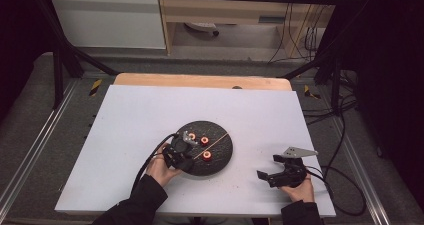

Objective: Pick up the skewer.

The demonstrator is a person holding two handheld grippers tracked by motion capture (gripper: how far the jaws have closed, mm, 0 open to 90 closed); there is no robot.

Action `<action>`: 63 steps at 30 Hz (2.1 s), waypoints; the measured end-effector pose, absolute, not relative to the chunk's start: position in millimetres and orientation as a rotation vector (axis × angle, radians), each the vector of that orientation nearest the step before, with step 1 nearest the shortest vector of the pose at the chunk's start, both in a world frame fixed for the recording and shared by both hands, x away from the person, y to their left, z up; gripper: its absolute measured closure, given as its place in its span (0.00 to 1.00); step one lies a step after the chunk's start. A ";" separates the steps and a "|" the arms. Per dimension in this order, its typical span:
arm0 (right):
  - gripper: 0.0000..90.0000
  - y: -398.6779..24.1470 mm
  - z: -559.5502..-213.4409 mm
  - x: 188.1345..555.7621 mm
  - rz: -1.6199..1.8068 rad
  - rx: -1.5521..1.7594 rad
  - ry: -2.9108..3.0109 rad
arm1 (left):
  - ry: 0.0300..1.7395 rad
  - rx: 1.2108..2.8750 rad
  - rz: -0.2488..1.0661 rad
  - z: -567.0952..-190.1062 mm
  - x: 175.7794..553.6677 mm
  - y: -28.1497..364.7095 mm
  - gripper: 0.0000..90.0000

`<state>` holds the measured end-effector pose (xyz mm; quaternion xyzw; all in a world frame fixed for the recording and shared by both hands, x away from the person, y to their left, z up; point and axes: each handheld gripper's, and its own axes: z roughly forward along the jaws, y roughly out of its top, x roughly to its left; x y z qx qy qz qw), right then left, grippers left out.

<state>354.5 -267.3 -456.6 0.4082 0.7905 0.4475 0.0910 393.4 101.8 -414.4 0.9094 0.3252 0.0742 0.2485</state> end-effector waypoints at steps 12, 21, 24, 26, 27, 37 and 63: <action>0.01 -267.2 -456.7 354.5 1.328 1.209 2.351 | 0.883 2.488 0.236 -416.4 390.3 99.2 0.97; 0.01 -267.2 -456.8 354.4 1.326 1.209 2.351 | 0.877 2.431 0.249 -412.1 385.7 108.9 0.97; 0.01 -267.0 -456.6 354.3 1.327 1.215 2.348 | 0.871 2.406 0.252 -410.2 382.5 116.4 0.97; 0.01 -267.0 -456.7 354.3 1.326 1.217 2.347 | 0.868 2.385 0.261 -409.4 380.5 122.5 0.97; 0.01 -267.0 -456.7 354.2 1.325 1.220 2.348 | 0.867 2.372 0.257 -408.9 379.5 125.9 0.97; 0.01 -265.3 -457.2 354.2 1.320 1.227 2.352 | 0.876 2.258 0.280 -407.5 367.0 156.9 0.97; 0.01 -229.5 -435.1 357.1 1.195 1.193 2.423 | 0.883 2.081 0.333 -414.3 338.9 217.8 0.97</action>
